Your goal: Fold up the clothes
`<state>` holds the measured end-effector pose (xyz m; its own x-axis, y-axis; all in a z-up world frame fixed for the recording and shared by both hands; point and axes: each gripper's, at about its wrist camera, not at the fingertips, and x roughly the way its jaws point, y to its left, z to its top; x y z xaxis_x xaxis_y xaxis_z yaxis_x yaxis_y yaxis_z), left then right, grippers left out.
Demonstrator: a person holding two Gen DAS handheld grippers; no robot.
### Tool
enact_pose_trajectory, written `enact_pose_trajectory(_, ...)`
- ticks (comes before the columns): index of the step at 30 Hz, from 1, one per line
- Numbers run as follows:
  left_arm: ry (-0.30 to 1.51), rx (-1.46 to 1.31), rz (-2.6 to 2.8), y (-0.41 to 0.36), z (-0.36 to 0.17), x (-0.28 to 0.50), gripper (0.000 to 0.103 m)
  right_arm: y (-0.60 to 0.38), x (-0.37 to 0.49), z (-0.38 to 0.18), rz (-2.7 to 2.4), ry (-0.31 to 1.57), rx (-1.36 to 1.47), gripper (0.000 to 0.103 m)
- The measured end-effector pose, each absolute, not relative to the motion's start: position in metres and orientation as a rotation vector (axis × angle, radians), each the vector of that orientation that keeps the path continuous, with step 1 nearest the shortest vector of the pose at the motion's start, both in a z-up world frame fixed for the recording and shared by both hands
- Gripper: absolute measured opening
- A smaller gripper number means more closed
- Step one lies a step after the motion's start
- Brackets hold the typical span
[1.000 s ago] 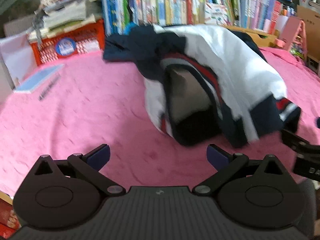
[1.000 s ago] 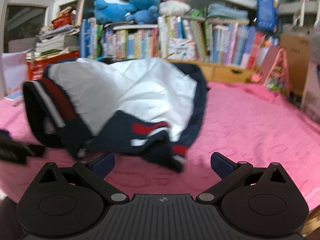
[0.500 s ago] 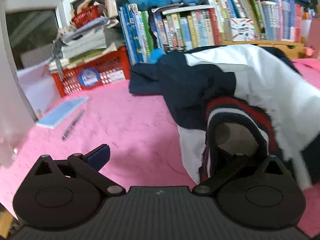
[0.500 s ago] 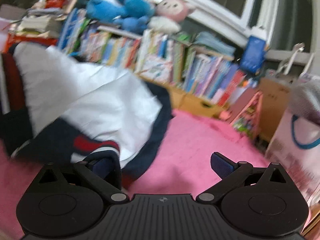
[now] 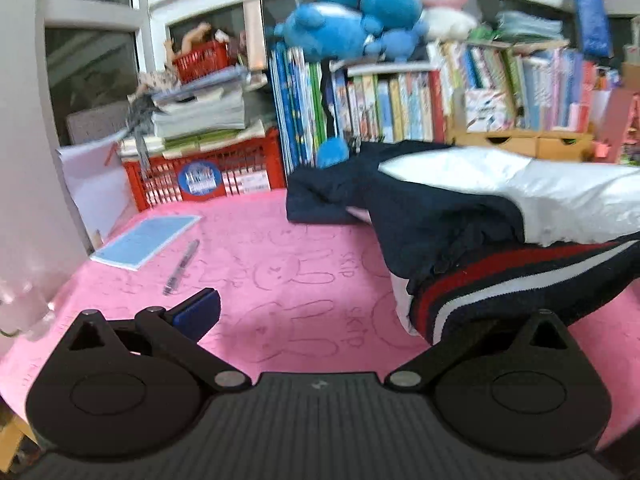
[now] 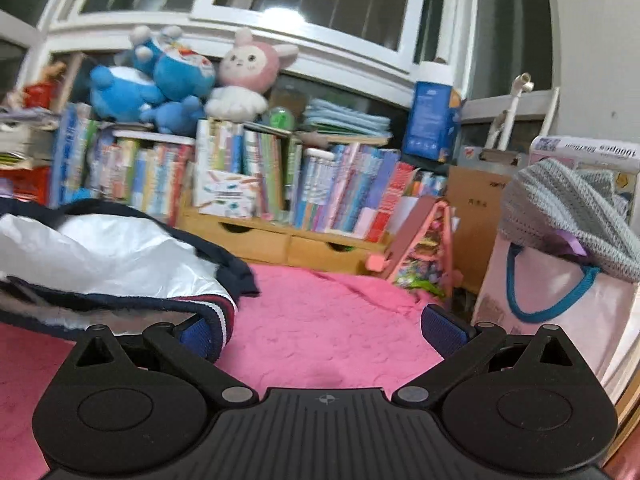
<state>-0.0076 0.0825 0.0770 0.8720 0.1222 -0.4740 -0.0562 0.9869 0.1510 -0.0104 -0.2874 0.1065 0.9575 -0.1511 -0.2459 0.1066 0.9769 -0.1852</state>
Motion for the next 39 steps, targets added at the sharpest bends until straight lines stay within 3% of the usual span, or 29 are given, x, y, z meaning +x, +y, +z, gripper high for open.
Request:
enact_pose_trajectory(4,0.565,0.154,0.037,0.097,0.08,-0.039,0.103,-0.296,-0.041,0.087,-0.006,0.385,-0.195,0.103)
enact_pose_trajectory(10,0.783,0.2,0.036,0.103,0.038,-0.053,0.103,-0.285,-0.066,0.043,0.186,0.576,-0.244,0.103)
enact_pose_trajectory(13,0.813,0.209,0.03,0.108,0.034,-0.062,0.103,-0.275,-0.082,0.048,0.324,0.56,-0.278,0.103)
enact_pose_trajectory(18,0.804,0.219,-0.038,0.111,0.043,-0.073,0.103,-0.277,-0.093,0.086,0.605,0.389,-0.2,0.103)
enact_pose_trajectory(23,0.815,0.252,-0.061,0.111,0.043,-0.08,0.103,-0.269,-0.045,0.11,0.825,0.323,-0.007,0.103)
enact_pose_trajectory(28,0.764,0.188,-0.079,0.125,0.072,-0.082,0.103,-0.186,0.048,0.079,0.634,0.499,-0.138,0.101)
enact_pose_trajectory(33,0.678,0.205,-0.142,0.128,0.112,-0.084,0.103,-0.113,0.102,0.036,0.555,0.671,-0.246,0.085)
enact_pose_trajectory(39,0.606,0.231,-0.099,0.144,0.138,-0.097,0.103,-0.1,0.07,0.017,0.775,0.679,-0.385,0.09)
